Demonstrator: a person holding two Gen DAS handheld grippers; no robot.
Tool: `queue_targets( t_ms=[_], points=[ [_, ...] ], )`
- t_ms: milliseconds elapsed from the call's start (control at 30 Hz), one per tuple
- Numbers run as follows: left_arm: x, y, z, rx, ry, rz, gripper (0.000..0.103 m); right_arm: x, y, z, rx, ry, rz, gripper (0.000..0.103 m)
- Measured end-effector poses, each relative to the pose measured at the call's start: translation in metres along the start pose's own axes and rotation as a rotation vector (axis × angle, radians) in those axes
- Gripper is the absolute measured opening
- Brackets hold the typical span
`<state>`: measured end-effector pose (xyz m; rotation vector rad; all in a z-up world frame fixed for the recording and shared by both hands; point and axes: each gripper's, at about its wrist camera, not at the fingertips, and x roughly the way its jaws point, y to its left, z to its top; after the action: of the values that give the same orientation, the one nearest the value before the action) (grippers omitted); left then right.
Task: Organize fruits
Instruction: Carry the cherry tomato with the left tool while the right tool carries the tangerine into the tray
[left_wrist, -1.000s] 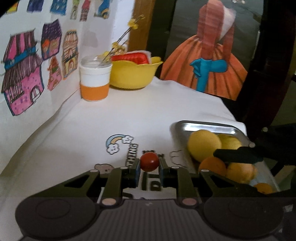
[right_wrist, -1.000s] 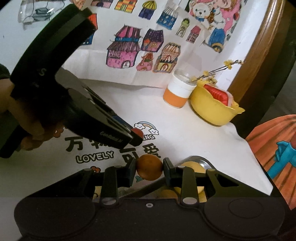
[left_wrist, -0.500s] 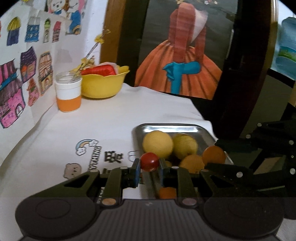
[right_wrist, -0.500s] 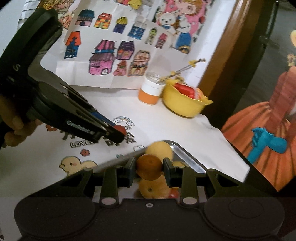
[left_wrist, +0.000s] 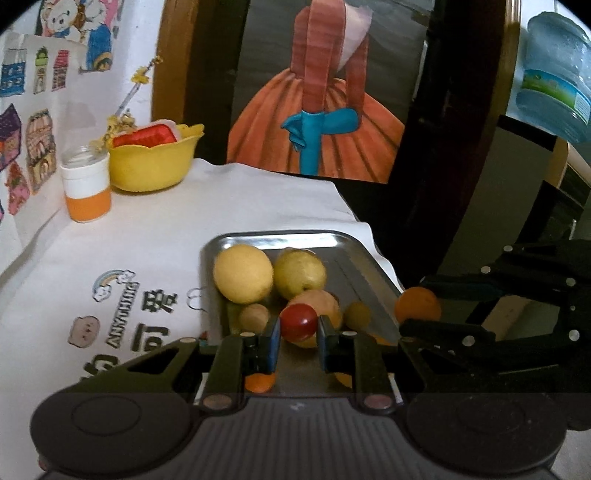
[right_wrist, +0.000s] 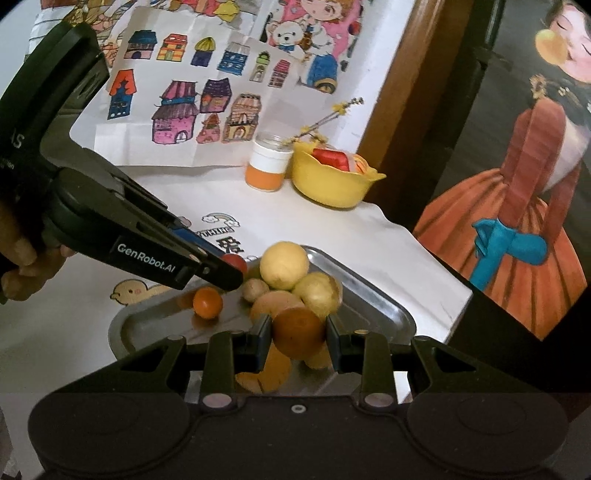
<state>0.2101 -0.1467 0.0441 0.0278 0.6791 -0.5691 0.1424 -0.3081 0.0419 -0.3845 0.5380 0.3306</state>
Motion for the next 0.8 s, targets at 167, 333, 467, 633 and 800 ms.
queue_targets(
  t_ms=[167,333,467,633,800],
  points=[
    [0.008,-0.007,-0.006,0.002,0.022,-0.005,0.023,-0.004,-0.002,-0.012,0.017,0.017,-0.005,0.034],
    [0.014,-0.009,-0.011,-0.003,0.041,-0.001,0.023,-0.003,-0.004,-0.021,0.032,0.026,-0.008,0.034],
    [0.018,-0.010,-0.011,-0.005,0.050,0.013,0.023,0.001,-0.005,-0.027,0.048,0.033,-0.007,0.034],
    [0.023,-0.010,-0.014,-0.009,0.068,0.022,0.023,0.008,-0.008,-0.035,0.075,0.043,-0.009,0.034],
    [0.028,-0.010,-0.015,-0.011,0.081,0.021,0.023,0.020,-0.014,-0.040,0.114,0.041,-0.029,0.034]
  ],
)
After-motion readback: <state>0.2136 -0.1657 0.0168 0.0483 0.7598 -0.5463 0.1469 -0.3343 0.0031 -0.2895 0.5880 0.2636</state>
